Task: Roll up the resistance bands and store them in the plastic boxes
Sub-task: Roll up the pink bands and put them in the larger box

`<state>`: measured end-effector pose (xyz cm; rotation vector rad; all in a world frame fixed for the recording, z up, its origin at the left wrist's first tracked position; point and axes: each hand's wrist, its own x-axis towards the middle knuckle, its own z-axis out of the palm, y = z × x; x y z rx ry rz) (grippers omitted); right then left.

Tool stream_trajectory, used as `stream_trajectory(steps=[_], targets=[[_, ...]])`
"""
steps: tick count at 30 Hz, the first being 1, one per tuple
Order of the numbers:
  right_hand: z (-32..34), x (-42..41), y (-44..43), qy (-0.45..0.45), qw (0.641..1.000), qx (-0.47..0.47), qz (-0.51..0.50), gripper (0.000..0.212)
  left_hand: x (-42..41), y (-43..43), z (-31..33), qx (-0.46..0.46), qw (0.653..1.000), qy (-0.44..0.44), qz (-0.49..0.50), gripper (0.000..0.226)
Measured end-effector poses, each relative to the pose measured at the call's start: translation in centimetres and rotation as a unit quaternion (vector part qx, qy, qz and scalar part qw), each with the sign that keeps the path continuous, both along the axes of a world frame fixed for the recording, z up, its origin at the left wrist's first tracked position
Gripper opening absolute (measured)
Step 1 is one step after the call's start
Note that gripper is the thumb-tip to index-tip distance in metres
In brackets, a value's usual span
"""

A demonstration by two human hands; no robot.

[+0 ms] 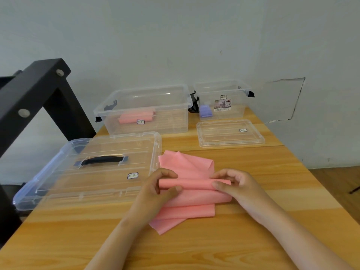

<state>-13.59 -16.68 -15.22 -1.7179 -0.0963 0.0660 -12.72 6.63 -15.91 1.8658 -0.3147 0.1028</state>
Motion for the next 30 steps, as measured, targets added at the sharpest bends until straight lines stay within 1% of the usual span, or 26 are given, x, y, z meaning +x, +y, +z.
stream_trajectory(steps=[2, 3, 7, 10, 12, 14, 16, 18, 20, 22, 23, 25, 27, 28, 30], targets=[[-0.04, -0.04, -0.03, -0.016, 1.0, -0.001, -0.01, 0.012, 0.04, 0.02, -0.17, 0.019, 0.999, 0.026, -0.03, 0.008], [-0.04, -0.09, -0.04, -0.022, 1.0, 0.004, -0.01, 0.013, 0.05, -0.03, -0.14, 0.021, 0.999, 0.03, -0.036, 0.008], [-0.13, -0.1, 0.06, -0.009, 1.0, 0.0, 0.016, 0.014, 0.09, 0.03, 0.32, -0.023, 1.0, 0.019, -0.001, 0.017], [-0.11, -0.19, 0.31, 0.006, 0.999, 0.009, 0.031, 0.01, 0.12, 0.26, 0.49, -0.056, 0.998, 0.008, -0.004, 0.025], [0.0, -0.24, 0.28, -0.016, 1.0, 0.006, 0.009, 0.01, -0.02, 0.12, 0.51, -0.042, 0.999, 0.012, -0.012, 0.019], [0.18, -0.28, 0.18, -0.033, 0.999, 0.012, -0.008, 0.012, -0.01, 0.05, 0.22, -0.008, 1.0, 0.022, -0.011, 0.007], [0.31, -0.34, 0.07, -0.035, 0.999, 0.029, -0.008, 0.015, 0.0, 0.04, 0.08, -0.001, 1.0, 0.02, -0.017, 0.002], [0.26, -0.36, 0.06, -0.022, 0.999, 0.038, 0.004, 0.018, 0.0, 0.02, 0.15, -0.013, 1.0, 0.01, -0.011, 0.011], [0.12, -0.28, 0.15, -0.005, 1.0, 0.022, 0.013, 0.015, -0.06, 0.03, 0.47, -0.044, 0.999, -0.001, -0.002, 0.021], [0.0, -0.18, 0.2, 0.0, 1.0, 0.011, 0.009, 0.012, -0.06, 0.14, 0.43, -0.069, 0.998, 0.006, -0.013, 0.026], [0.02, -0.18, 0.21, -0.001, 1.0, 0.016, 0.005, 0.012, -0.12, 0.16, 0.4, -0.062, 0.998, 0.016, -0.02, 0.026], [0.22, -0.21, 0.11, -0.007, 0.999, 0.037, -0.004, 0.015, -0.18, 0.11, 0.21, -0.014, 0.999, 0.028, -0.027, 0.014], [0.35, -0.23, -0.05, -0.01, 0.999, 0.053, 0.0, 0.016, -0.14, 0.02, 0.15, 0.003, 1.0, 0.009, -0.028, 0.005], [0.36, -0.28, -0.04, -0.004, 0.998, 0.059, 0.007, 0.017, -0.1, -0.03, 0.19, -0.003, 1.0, -0.004, -0.024, 0.005], [0.16, -0.23, 0.06, 0.009, 0.999, 0.037, 0.018, 0.015, -0.08, -0.04, 0.29, -0.016, 1.0, -0.013, -0.007, 0.014]])
